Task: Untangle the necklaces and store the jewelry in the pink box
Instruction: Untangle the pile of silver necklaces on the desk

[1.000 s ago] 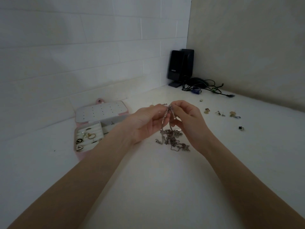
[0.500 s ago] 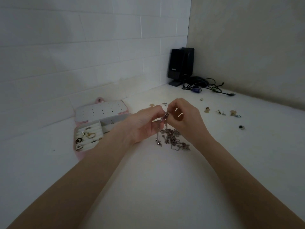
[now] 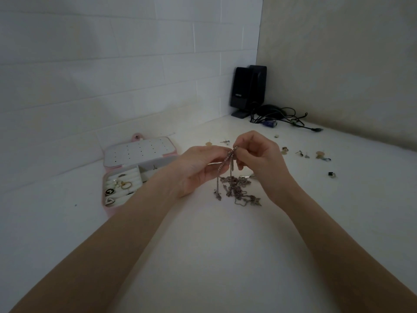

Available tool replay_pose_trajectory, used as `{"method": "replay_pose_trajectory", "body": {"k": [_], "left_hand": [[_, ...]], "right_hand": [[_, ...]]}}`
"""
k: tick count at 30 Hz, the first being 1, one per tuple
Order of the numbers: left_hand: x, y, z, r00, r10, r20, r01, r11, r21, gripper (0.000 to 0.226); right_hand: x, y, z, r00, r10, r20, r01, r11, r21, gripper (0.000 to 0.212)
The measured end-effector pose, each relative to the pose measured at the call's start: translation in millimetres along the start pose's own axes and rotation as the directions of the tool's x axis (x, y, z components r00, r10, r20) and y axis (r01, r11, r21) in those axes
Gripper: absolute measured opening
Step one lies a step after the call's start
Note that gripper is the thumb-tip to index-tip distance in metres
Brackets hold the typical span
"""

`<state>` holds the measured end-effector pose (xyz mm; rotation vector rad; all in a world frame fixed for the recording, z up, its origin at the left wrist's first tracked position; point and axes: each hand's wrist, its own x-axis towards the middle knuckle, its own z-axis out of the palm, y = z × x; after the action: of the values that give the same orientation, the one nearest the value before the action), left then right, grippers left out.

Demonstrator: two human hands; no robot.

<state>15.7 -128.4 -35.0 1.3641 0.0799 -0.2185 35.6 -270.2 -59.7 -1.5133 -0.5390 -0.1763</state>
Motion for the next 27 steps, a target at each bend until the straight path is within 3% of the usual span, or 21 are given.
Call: {"method": "replay_pose_trajectory", "body": {"k": [7, 15, 19, 23, 27], "left_hand": [[1.6, 0.5, -4.6, 0.998, 0.068, -0.013, -0.066, 0.990, 0.124, 0.007], [1.4, 0.2, -4.1, 0.994, 0.097, -0.057, -0.088, 0.984, 0.152, 0.007], [3.1, -0.9, 0.5, 0.991, 0.101, -0.094, -0.089, 0.989, 0.117, 0.013], [2.0, -0.8, 1.7, 0.998, 0.005, -0.062, -0.004, 1.000, 0.014, 0.005], [-0.5, 1.3, 2.8, 0.998, -0.053, -0.018, 0.051, 0.994, -0.100, 0.009]], "right_hand": [[-0.4, -0.5, -0.9, 0.989, 0.141, 0.034, -0.144, 0.984, 0.108, 0.017], [-1.3, 0.8, -0.5, 0.977, 0.188, 0.101, -0.195, 0.979, 0.066, 0.016], [-0.9, 0.6, 1.5, 0.978, 0.184, 0.096, -0.191, 0.980, 0.062, 0.017], [-0.9, -1.0, 0.7, 0.982, 0.173, 0.081, -0.181, 0.979, 0.099, 0.017], [-2.3, -3.7, 0.0, 0.966, 0.203, 0.160, -0.230, 0.957, 0.175, 0.015]]}}
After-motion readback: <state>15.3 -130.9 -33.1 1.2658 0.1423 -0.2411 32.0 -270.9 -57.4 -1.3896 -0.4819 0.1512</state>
